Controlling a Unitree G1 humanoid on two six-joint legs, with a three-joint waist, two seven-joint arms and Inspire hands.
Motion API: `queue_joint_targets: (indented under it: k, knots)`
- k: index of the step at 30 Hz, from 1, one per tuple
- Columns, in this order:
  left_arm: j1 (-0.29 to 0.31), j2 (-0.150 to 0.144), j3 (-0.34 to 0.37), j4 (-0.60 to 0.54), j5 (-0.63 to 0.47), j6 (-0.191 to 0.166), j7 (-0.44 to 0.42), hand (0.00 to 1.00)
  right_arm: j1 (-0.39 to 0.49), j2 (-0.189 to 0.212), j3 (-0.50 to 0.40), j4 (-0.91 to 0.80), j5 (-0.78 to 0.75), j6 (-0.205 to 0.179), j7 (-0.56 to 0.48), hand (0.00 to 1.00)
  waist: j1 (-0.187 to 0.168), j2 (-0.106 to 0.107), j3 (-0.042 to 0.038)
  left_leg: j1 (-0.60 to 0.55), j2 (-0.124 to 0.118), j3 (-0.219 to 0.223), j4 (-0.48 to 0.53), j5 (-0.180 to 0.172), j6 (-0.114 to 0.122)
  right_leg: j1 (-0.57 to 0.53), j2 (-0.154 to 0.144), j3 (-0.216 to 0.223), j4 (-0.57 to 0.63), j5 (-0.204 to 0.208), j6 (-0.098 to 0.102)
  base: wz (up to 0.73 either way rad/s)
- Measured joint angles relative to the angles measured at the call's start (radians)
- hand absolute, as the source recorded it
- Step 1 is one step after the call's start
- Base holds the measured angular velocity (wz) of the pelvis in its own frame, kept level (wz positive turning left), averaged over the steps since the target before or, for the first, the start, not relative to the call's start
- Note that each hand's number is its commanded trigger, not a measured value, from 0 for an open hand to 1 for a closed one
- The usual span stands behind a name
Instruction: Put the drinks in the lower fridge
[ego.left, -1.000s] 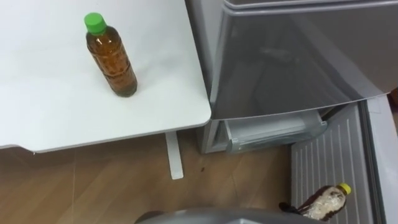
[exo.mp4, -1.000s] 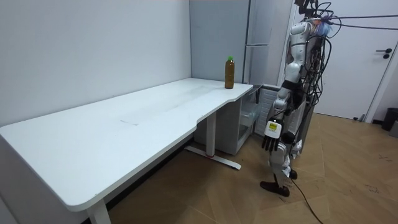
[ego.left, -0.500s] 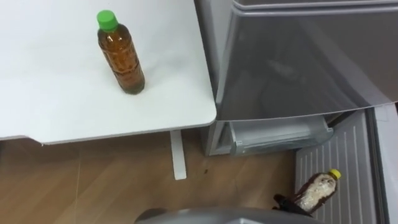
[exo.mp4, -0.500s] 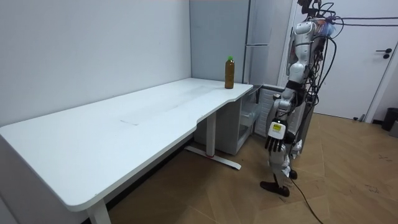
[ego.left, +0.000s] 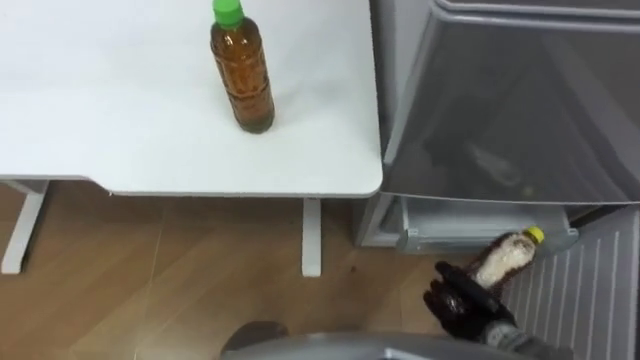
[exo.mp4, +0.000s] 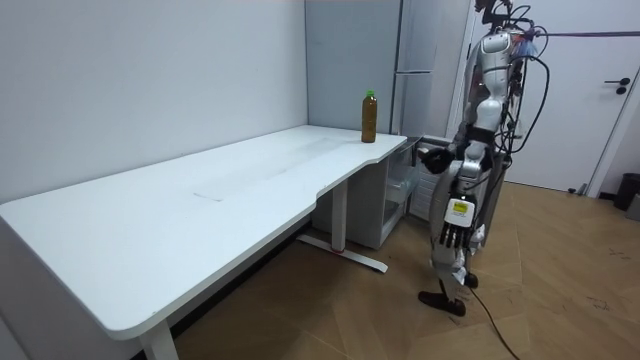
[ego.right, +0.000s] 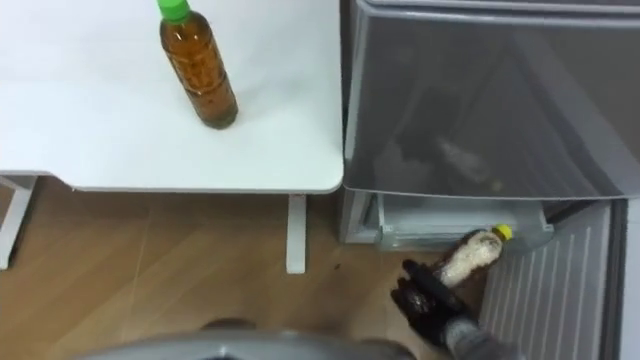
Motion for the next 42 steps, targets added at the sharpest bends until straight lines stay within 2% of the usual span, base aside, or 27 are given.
queue_joint_targets:
  k: [4, 5, 6, 9, 11, 14, 18, 20, 22, 24, 27, 28, 33, 39, 40, 41, 42]
  knots:
    - [-0.063, 0.001, -0.004, 0.008, -0.003, -0.028, 0.0, 0.0, -0.099, 0.0, -0.011, 0.017, 0.021, -0.001, -0.001, 1.0, 0.004, 0.006, 0.013, -0.084, -0.008, -0.021, 0.013, 0.019, 0.004, -0.086, -0.01, -0.022, 0.041, -0.001, -0.001, 0.15]
    - [-0.092, 0.001, -0.015, 0.022, -0.006, -0.035, 0.0, 0.0, -0.128, 0.0, -0.011, 0.018, 0.03, -0.002, -0.001, 1.0, 0.012, 0.008, 0.0192, -0.111, -0.012, -0.025, 0.012, 0.029, 0.006, -0.12, -0.015, -0.027, 0.058, -0.001, -0.002, 0.1]
    - [-0.123, 0.001, -0.032, 0.041, -0.02, -0.045, 0.0, 0.0, -0.16, 0.0, -0.011, 0.036, 0.051, -0.004, -0.001, 1.0, 0.017, 0.009, 0.0221, -0.142, -0.017, -0.029, 0.013, 0.038, 0.009, -0.152, -0.02, -0.032, 0.068, -0.001, -0.002, 0.13]
    - [-0.167, 0.002, -0.067, 0.051, -0.02, -0.053, -0.006, 0.0, -0.208, -0.005, -0.01, 0.081, 0.059, -0.006, -0.006, 1.0, 0.033, 0.013, 0.0237, -0.195, -0.022, -0.034, 0.017, 0.051, 0.012, -0.209, -0.026, -0.035, 0.089, 0.0, -0.002, 0.08]
    - [-0.192, 0.008, -0.084, 0.066, -0.022, -0.075, -0.029, 0.0, -0.241, -0.007, -0.023, 0.093, 0.059, -0.003, -0.014, 1.0, 0.047, 0.022, 0.0295, -0.258, -0.022, -0.041, 0.039, 0.056, 0.015, -0.271, -0.031, -0.045, 0.118, 0.0, -0.003, 0.07]
    - [-0.216, 0.013, -0.09, 0.08, -0.021, -0.076, -0.048, 0.0, -0.277, -0.021, -0.03, 0.1, 0.059, -0.003, -0.024, 1.0, 0.058, 0.03, 0.0374, -0.326, -0.032, -0.042, 0.043, 0.076, 0.02, -0.355, -0.047, -0.047, 0.163, -0.002, -0.004, 0.05]
    - [-0.241, 0.025, -0.124, 0.081, -0.026, -0.077, -0.041, 0.0, -0.314, -0.041, -0.026, 0.115, 0.059, -0.001, -0.046, 1.0, 0.073, 0.018, 0.0457, -0.403, -0.055, -0.045, 0.052, 0.099, 0.03, -0.463, -0.079, -0.043, 0.247, -0.022, -0.001, 0.08]
    - [-0.262, 0.027, -0.144, 0.083, -0.041, -0.083, -0.035, 0.0, -0.331, -0.056, -0.025, 0.116, 0.059, -0.001, -0.074, 1.0, 0.083, 0.014, 0.0479, -0.445, -0.063, -0.047, 0.066, 0.107, 0.033, -0.51, -0.092, -0.044, 0.281, -0.029, -0.001, 0.14]
    - [-0.269, 0.031, -0.151, 0.083, -0.061, -0.094, -0.034, 0.0, -0.349, -0.075, -0.027, 0.116, 0.058, 0.004, -0.089, 1.0, 0.078, 0.013, 0.049, -0.481, -0.074, -0.054, 0.081, 0.114, 0.037, -0.551, -0.105, -0.047, 0.315, -0.039, 0.002, 0.17]
    - [-0.272, 0.032, -0.16, 0.083, -0.087, -0.092, -0.02, 0.0, -0.377, -0.109, -0.027, 0.116, 0.07, 0.008, -0.105, 1.0, 0.081, 0.009, 0.051, -0.523, -0.086, -0.058, 0.096, 0.118, 0.04, -0.598, -0.12, -0.045, 0.349, -0.051, 0.005, 0.1]
    - [-0.271, 0.035, -0.177, 0.081, -0.104, -0.084, -0.014, 0.0, -0.401, -0.137, -0.029, 0.115, 0.112, 0.007, -0.123, 1.0, 0.081, 0.005, 0.0515, -0.555, -0.092, -0.062, 0.108, 0.122, 0.042, -0.631, -0.128, -0.045, 0.371, -0.054, 0.007, 0.07]
    - [-0.271, 0.042, -0.186, 0.079, -0.117, -0.084, -0.013, 0.0, -0.421, -0.148, -0.029, 0.115, 0.125, 0.007, -0.138, 1.0, 0.082, -0.002, 0.054, -0.567, -0.097, -0.062, 0.107, 0.127, 0.042, -0.649, -0.133, -0.041, 0.382, -0.056, 0.006, 0.05]
    - [-0.261, 0.073, -0.193, 0.075, -0.131, -0.085, 0.026, 0.0, -0.488, -0.198, -0.048, 0.076, 0.161, 0.009, -0.211, 1.0, 0.08, -0.028, 0.0496, -0.602, -0.1, -0.055, 0.117, 0.135, 0.042, -0.696, -0.138, -0.03, 0.411, -0.056, 0.004, 0.0]
    - [-0.251, 0.099, -0.233, 0.061, -0.137, -0.084, 0.071, 0.0, -0.525, -0.25, -0.065, 0.076, 0.216, 0.011, -0.27, 1.0, 0.068, -0.036, 0.0499, -0.603, -0.102, -0.05, 0.135, 0.133, 0.044, -0.699, -0.143, -0.024, 0.433, -0.057, 0.003, -0.02]
    - [-0.251, 0.1, -0.239, 0.059, -0.137, -0.085, 0.076, 0.0, -0.538, -0.257, -0.066, 0.076, 0.232, 0.024, -0.291, 0.55, 0.068, -0.037, 0.0499, -0.602, -0.101, -0.044, 0.136, 0.133, 0.045, -0.702, -0.145, -0.02, 0.439, -0.058, 0.003, -0.07]
    - [-0.251, 0.1, -0.238, 0.06, -0.137, -0.085, 0.076, 0.0, -0.546, -0.257, -0.066, 0.076, 0.233, 0.031, -0.3, 0.0, 0.067, -0.038, 0.0505, -0.604, -0.103, -0.04, 0.138, 0.134, 0.045, -0.709, -0.148, -0.015, 0.451, -0.061, 0.002, -0.06]
    - [-0.251, 0.1, -0.238, 0.06, -0.137, -0.085, 0.076, 0.0, -0.547, -0.258, -0.066, 0.076, 0.233, 0.031, -0.302, 0.0, 0.067, -0.038, 0.0505, -0.605, -0.104, -0.04, 0.138, 0.134, 0.045, -0.711, -0.149, -0.014, 0.457, -0.064, 0.002, 0.0]
